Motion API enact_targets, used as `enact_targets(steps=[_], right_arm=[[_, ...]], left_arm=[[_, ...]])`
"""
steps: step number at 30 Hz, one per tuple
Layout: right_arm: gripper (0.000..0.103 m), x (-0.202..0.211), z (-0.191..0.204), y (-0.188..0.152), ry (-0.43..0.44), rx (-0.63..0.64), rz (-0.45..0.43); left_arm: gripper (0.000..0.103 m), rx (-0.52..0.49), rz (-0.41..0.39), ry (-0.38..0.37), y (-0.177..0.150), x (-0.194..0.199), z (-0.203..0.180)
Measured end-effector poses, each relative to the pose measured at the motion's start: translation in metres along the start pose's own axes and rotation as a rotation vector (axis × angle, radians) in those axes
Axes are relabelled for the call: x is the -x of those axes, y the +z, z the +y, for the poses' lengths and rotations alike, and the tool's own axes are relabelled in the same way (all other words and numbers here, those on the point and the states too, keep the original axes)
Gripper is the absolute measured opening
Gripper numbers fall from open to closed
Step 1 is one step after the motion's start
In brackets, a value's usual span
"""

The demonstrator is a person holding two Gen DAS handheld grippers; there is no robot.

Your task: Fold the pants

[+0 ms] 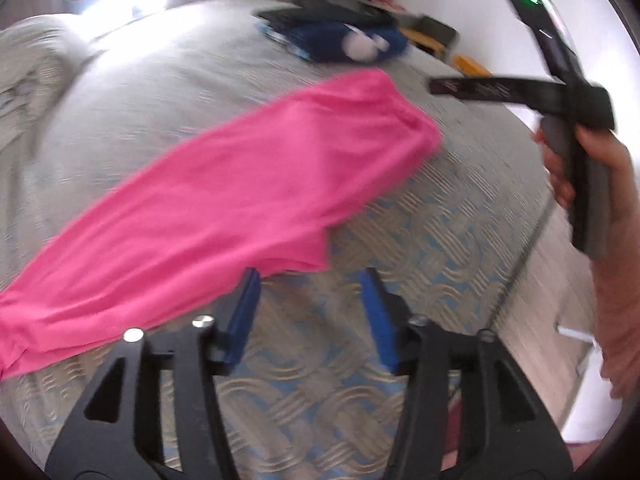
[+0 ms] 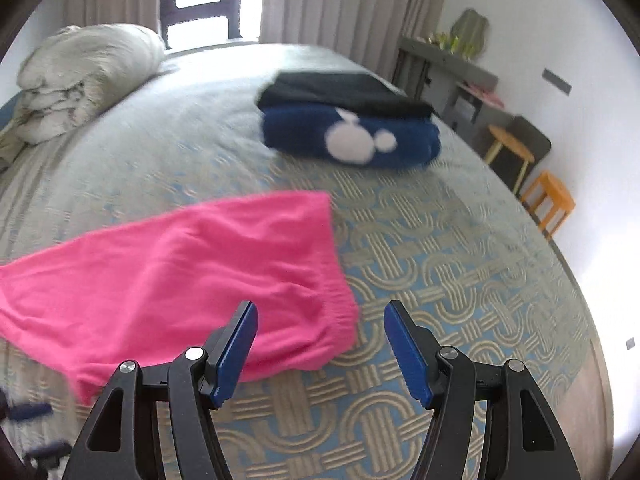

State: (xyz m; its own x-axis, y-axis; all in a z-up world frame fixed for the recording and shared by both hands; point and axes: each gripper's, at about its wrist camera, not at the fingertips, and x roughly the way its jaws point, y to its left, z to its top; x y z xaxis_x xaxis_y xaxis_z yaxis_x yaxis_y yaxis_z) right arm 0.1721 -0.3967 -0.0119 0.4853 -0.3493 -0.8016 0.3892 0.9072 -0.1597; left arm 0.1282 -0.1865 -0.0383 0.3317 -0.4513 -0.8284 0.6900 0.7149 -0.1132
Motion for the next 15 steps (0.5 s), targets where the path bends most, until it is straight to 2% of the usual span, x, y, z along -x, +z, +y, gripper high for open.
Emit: enact_targets(steps=[3, 7, 15], right_arm=[[0.067, 0.021, 0.022, 0.002, 0.062, 0.010, -0.054], [0.067, 0.041, 0.063, -0.002, 0.152, 0.062, -0.111], [0.067, 0.052, 0.148, -0.014, 0.299, 0.184, -0.071]], left_arm=[[0.059, 0.060, -0.030, 0.066, -0.010, 0.013, 0.027], [0.060, 0.162, -0.049, 0.113, -0.029, 0.027, 0.061], [0.061, 0.326, -0.065, 0.203, -0.072, 0.051, 0.118]])
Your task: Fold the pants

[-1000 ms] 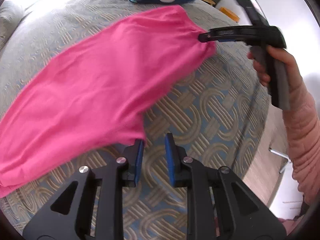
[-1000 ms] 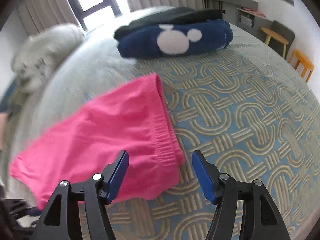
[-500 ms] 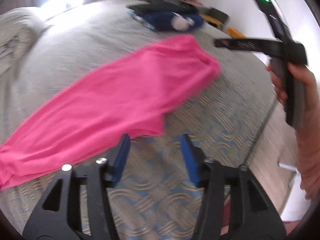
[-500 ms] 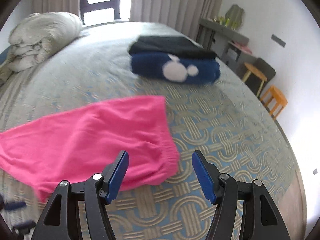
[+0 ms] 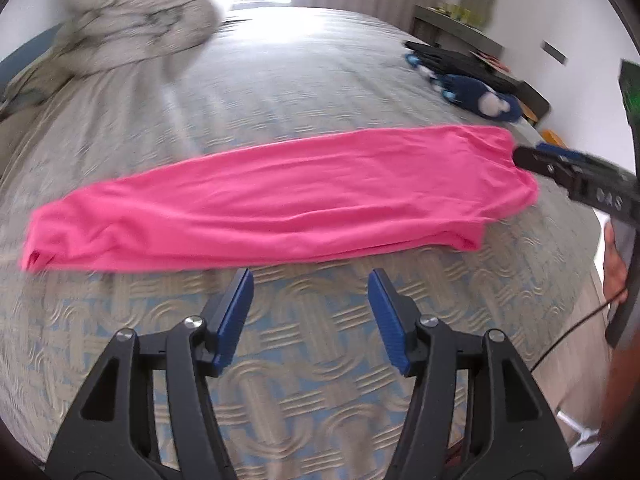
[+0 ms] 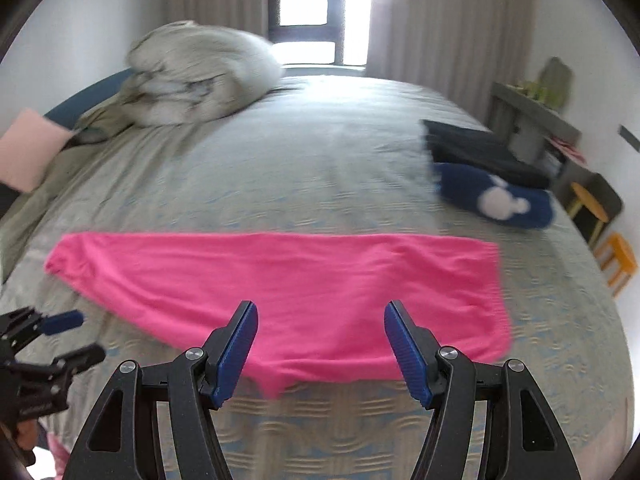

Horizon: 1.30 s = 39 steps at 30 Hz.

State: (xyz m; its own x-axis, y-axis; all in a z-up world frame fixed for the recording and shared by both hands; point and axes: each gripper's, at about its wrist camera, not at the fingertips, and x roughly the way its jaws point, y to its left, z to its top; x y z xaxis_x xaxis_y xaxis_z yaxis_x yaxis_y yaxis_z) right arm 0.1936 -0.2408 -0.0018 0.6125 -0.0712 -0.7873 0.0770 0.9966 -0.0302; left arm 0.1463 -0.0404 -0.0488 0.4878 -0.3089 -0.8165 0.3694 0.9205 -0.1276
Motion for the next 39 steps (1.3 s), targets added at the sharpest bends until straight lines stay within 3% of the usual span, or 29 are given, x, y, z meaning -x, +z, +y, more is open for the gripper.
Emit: enact_targets(steps=[3, 12, 17, 20, 24, 26, 33, 36, 38, 39], right_arm=[[0.067, -0.009, 0.026, 0.000, 0.046, 0.010, 0.025], [0.067, -0.032, 0.097, -0.002, 0.061, 0.119, 0.070], [0.067, -0.044, 0.120, -0.002, 0.131, 0.112, 0.116], [0.067, -0.055, 0.131, -0.003, 0.138, 0.126, 0.150], [0.067, -0.070, 0.149, -0.001, 0.141, 0.146, 0.195], [0.067, -0.075, 0.156, 0.001, 0.150, 0.148, 0.206], [0.067, -0.094, 0.192, 0.004, 0.194, 0.197, 0.243], [0.067, -0.101, 0.203, 0.002, 0.202, 0.211, 0.263], [0.067, -0.105, 0.206, 0.000, 0.206, 0.214, 0.275], [0.067, -0.105, 0.206, 0.000, 0.207, 0.215, 0.276]], left_arm=[[0.065, 0.059, -0.008, 0.039, -0.008, 0.005, 0.027], [0.071, 0.158, -0.030, 0.230, -0.022, 0.011, 0.112], [0.071, 0.365, -0.020, 0.334, -0.035, 0.012, 0.211], [0.071, 0.502, -0.014, 0.344, -0.046, 0.010, 0.270], [0.058, 0.645, 0.003, 0.226, -0.047, 0.002, 0.317], [0.058, 0.703, -0.006, 0.147, -0.042, -0.002, 0.330], [0.058, 0.745, 0.046, -0.087, -0.012, -0.039, 0.335], [0.058, 0.771, 0.052, -0.067, 0.000, -0.058, 0.339], [0.037, 0.797, 0.035, -0.055, 0.006, -0.065, 0.344], [0.009, 0.797, 0.028, -0.059, 0.010, -0.066, 0.345]])
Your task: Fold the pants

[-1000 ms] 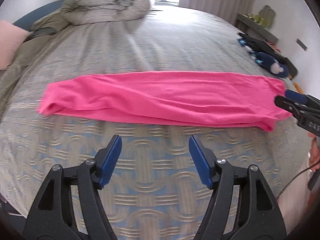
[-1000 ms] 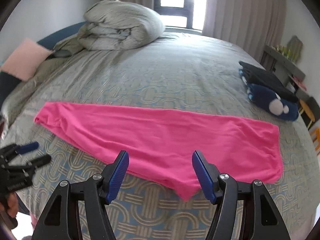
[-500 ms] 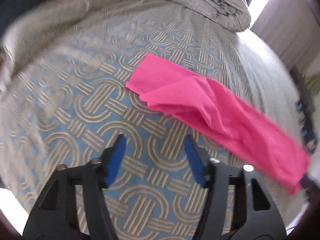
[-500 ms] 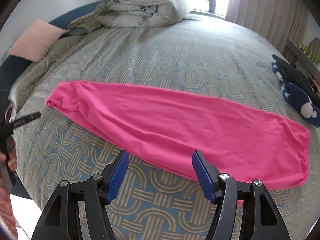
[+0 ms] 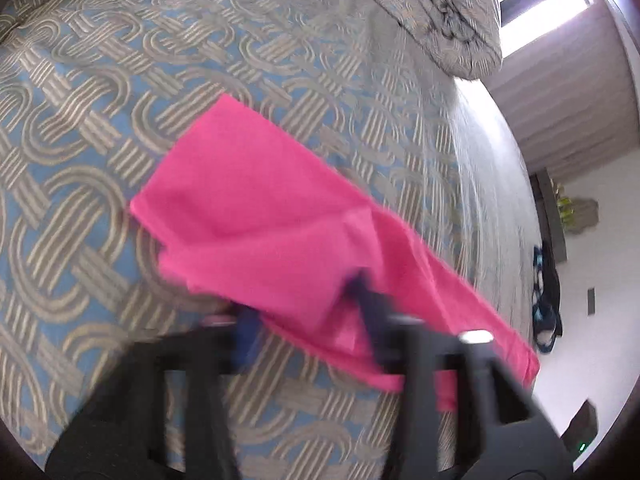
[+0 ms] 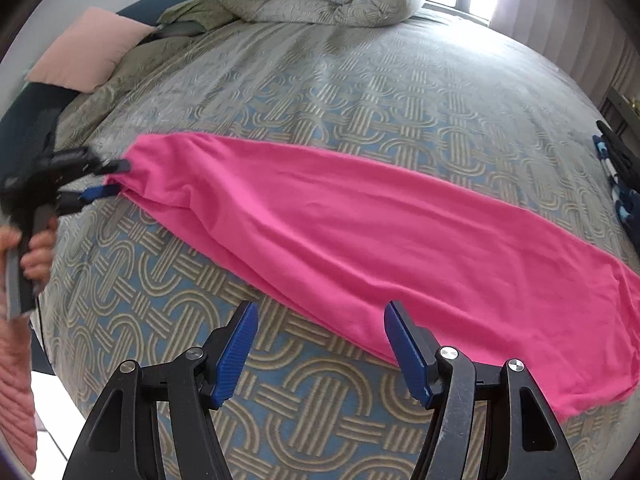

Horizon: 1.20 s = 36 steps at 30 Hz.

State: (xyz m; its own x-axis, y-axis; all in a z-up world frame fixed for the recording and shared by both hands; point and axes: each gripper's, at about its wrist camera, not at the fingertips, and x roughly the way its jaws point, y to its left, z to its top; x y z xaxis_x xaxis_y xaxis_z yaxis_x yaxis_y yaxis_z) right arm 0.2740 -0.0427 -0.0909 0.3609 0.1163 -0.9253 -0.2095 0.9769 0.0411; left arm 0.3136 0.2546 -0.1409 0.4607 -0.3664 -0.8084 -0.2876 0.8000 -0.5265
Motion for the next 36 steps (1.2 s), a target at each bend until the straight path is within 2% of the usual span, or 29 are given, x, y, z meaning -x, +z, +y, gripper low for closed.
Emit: enact_targets(steps=[1, 2, 6, 8, 10, 11, 13, 15, 17, 19, 20, 24, 29, 32, 36], right_arm=[[0.067, 0.000, 0.000, -0.001, 0.000, 0.002, -0.001], [0.067, 0.000, 0.000, -0.001, -0.002, 0.004, -0.001], [0.067, -0.003, -0.006, -0.001, -0.026, 0.000, 0.006], [0.067, -0.007, -0.009, -0.001, -0.021, -0.019, 0.010], [0.067, -0.009, -0.011, -0.001, -0.015, -0.034, 0.014], [0.067, -0.010, -0.011, -0.001, -0.014, -0.035, 0.016], [0.067, -0.011, -0.010, -0.003, -0.015, -0.031, 0.019], [0.067, -0.013, -0.010, -0.003, -0.016, -0.026, 0.021], [0.067, -0.015, -0.009, -0.003, -0.016, -0.024, 0.025], [0.067, -0.017, -0.008, -0.003, -0.014, -0.022, 0.033], [0.067, -0.018, -0.008, -0.003, -0.015, -0.020, 0.037], [0.067, -0.017, -0.003, -0.003, -0.017, -0.003, 0.042], [0.067, -0.015, -0.004, -0.003, -0.022, 0.006, 0.038], [0.067, -0.019, -0.006, -0.004, -0.020, -0.010, 0.053], [0.067, -0.021, -0.006, -0.005, -0.017, -0.010, 0.066]], left_arm=[[0.004, -0.008, 0.001, -0.013, 0.004, 0.001, -0.003], [0.004, -0.017, -0.015, -0.022, 0.007, 0.004, -0.008], [0.003, -0.146, -0.171, -0.006, 0.017, 0.042, -0.043], [0.003, -0.202, -0.254, -0.075, 0.020, 0.070, -0.061], [0.004, -0.246, -0.329, -0.108, 0.020, 0.091, -0.068], [0.004, -0.269, -0.360, -0.113, 0.017, 0.099, -0.069], [0.007, -0.304, -0.395, -0.075, 0.016, 0.101, -0.061], [0.008, -0.281, -0.331, 0.004, 0.017, 0.077, -0.037], [0.008, -0.215, -0.210, 0.082, 0.016, 0.042, -0.007], [0.007, -0.166, -0.124, 0.138, 0.010, 0.012, 0.017], [0.008, -0.157, -0.111, 0.155, 0.006, 0.007, 0.021], [0.007, -0.132, -0.134, 0.135, 0.001, 0.004, 0.030], [0.008, -0.133, -0.146, 0.147, 0.007, 0.011, 0.027], [0.008, -0.126, -0.157, 0.149, 0.023, 0.013, 0.028], [0.006, -0.167, -0.152, 0.181, 0.035, 0.015, 0.014]])
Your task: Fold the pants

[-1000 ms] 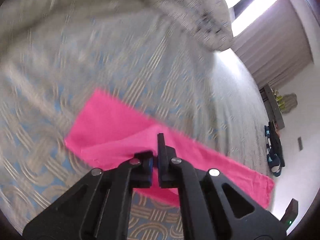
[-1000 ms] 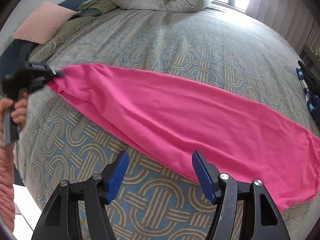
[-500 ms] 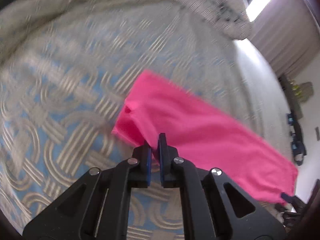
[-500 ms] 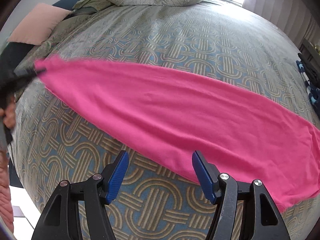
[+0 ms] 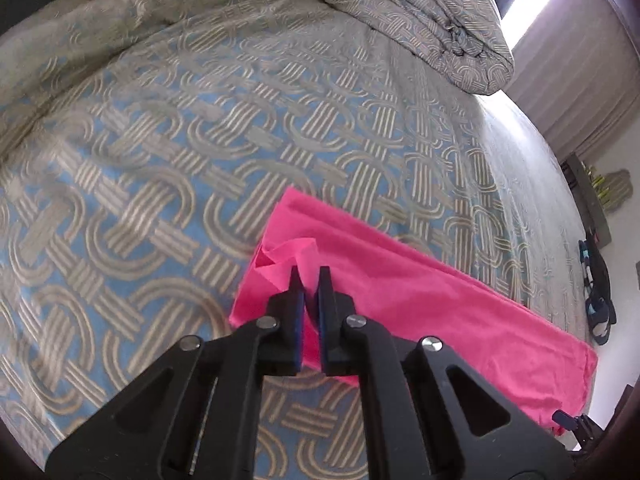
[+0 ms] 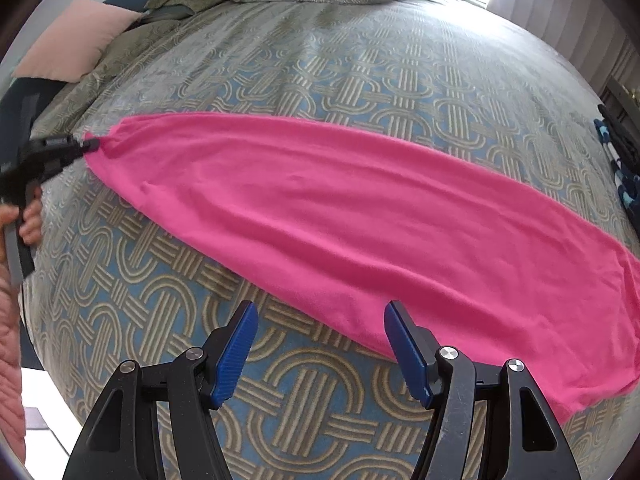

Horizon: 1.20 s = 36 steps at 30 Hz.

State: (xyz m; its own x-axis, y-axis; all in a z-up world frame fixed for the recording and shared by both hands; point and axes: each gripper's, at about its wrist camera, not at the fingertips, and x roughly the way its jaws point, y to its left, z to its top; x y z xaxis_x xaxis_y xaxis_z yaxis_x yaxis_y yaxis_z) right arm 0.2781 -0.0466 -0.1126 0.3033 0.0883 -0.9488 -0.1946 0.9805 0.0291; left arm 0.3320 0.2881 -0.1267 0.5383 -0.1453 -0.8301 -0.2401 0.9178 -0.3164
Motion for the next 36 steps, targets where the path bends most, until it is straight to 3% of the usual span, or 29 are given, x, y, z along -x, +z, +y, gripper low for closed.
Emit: enact_targets(steps=[2, 5, 6, 9, 12, 17, 21, 29, 36], right_arm=[[0.067, 0.002, 0.001, 0.000, -0.002, 0.006, -0.008], [0.067, 0.003, -0.002, -0.001, -0.006, 0.005, -0.013], [0.067, 0.002, -0.005, 0.000, -0.008, -0.001, -0.010], [0.067, -0.001, -0.009, 0.000, -0.002, -0.027, -0.001], [0.067, -0.004, -0.010, -0.002, 0.014, -0.038, 0.006], [0.067, -0.006, -0.007, -0.004, 0.007, -0.008, 0.015], [0.067, -0.005, -0.007, -0.001, 0.012, -0.016, 0.010], [0.067, -0.011, -0.002, 0.001, 0.031, -0.014, 0.030], [0.067, -0.012, -0.004, 0.001, 0.025, -0.026, 0.036]], left_arm=[[0.006, -0.021, -0.055, -0.017, 0.003, 0.017, -0.006], [0.006, -0.032, -0.214, -0.092, 0.004, 0.052, -0.005], [0.006, -0.033, -0.231, -0.077, 0.004, 0.052, -0.001], [0.006, -0.035, -0.120, 0.054, 0.003, 0.017, 0.016], [0.006, 0.025, 0.017, 0.077, -0.011, -0.018, 0.041], [0.008, 0.086, -0.015, 0.036, -0.017, -0.009, 0.051], [0.059, 0.085, -0.021, 0.051, -0.023, 0.002, 0.048], [0.061, -0.042, -0.011, 0.124, -0.028, -0.009, 0.019], [0.061, -0.069, -0.010, 0.150, -0.024, -0.021, 0.006]])
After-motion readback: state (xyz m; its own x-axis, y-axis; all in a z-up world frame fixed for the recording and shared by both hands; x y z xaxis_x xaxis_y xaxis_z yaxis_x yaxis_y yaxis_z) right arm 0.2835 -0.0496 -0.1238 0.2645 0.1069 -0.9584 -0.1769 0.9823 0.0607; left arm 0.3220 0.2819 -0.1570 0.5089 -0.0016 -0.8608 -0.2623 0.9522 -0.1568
